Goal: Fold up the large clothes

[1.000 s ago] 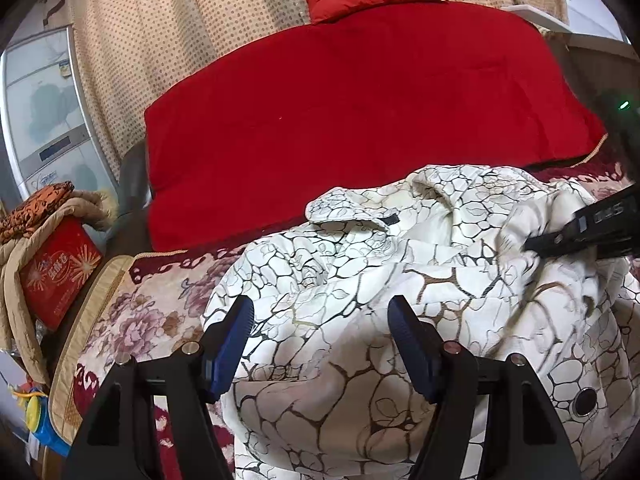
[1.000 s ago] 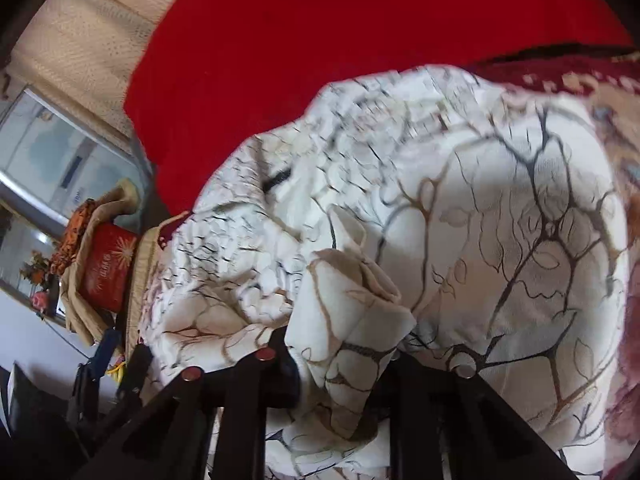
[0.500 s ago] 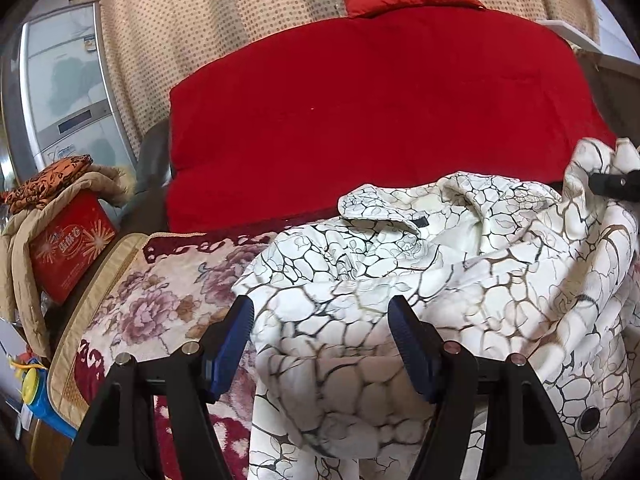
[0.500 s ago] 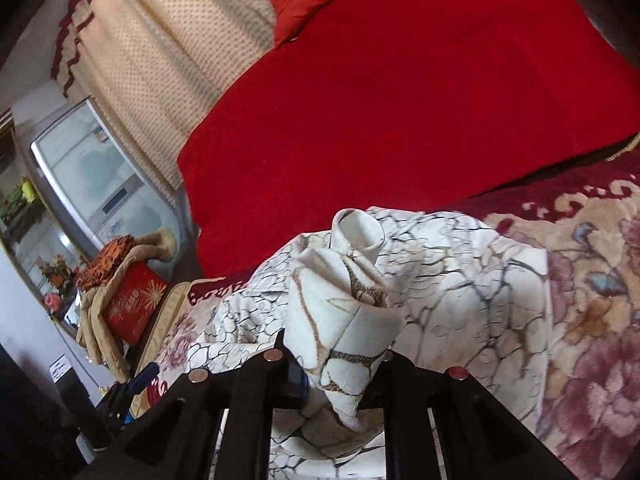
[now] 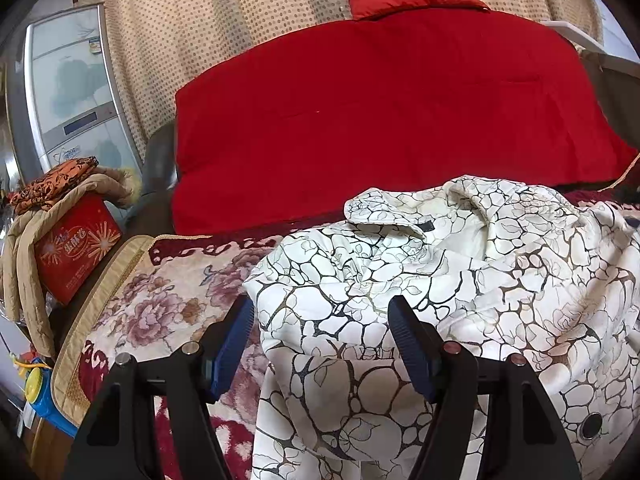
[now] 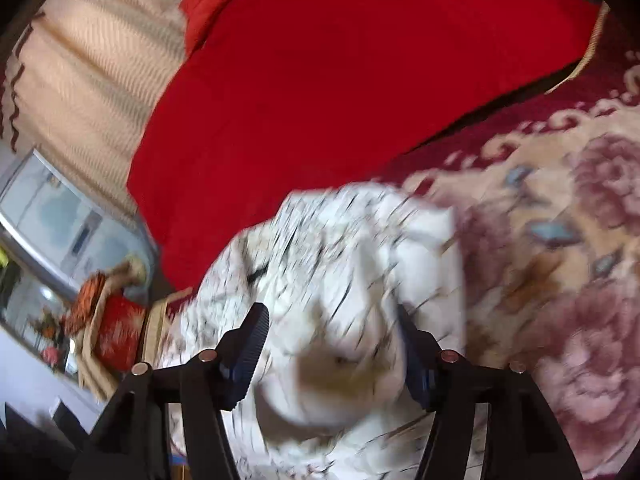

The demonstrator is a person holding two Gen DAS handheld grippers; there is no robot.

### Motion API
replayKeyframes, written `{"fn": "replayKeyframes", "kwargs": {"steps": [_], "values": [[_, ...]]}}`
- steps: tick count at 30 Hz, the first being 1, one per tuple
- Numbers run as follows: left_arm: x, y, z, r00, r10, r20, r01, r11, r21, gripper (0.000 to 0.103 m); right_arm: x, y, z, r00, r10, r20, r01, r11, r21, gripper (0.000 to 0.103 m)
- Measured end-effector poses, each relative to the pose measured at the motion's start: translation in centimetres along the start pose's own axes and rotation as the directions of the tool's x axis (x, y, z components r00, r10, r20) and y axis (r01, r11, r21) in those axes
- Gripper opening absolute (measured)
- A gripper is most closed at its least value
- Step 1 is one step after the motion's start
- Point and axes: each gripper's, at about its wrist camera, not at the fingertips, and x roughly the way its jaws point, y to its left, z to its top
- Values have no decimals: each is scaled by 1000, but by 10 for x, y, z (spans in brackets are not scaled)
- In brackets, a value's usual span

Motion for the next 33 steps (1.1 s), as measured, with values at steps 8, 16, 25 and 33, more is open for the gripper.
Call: {"fn": "replayKeyframes", "kwargs": {"steps": [8, 16, 25, 33], "values": [[21, -9, -4, 997, -3, -71, 4, 1000, 13, 71, -26, 23, 8, 992, 91, 85, -77, 984, -158, 54], [65, -29, -20, 971, 1, -240, 16, 997, 69, 71, 27, 49, 2, 995, 5, -102, -35, 955, -295, 39], [65, -27, -25, 961, 11, -276, 17, 995, 98, 74, 8, 39, -44, 936, -166, -311, -5, 877, -481, 37], [49, -16, -8, 979, -11, -205, 18, 999, 32, 74, -6, 42, -23, 954, -127, -273, -18, 881, -472, 36]]}}
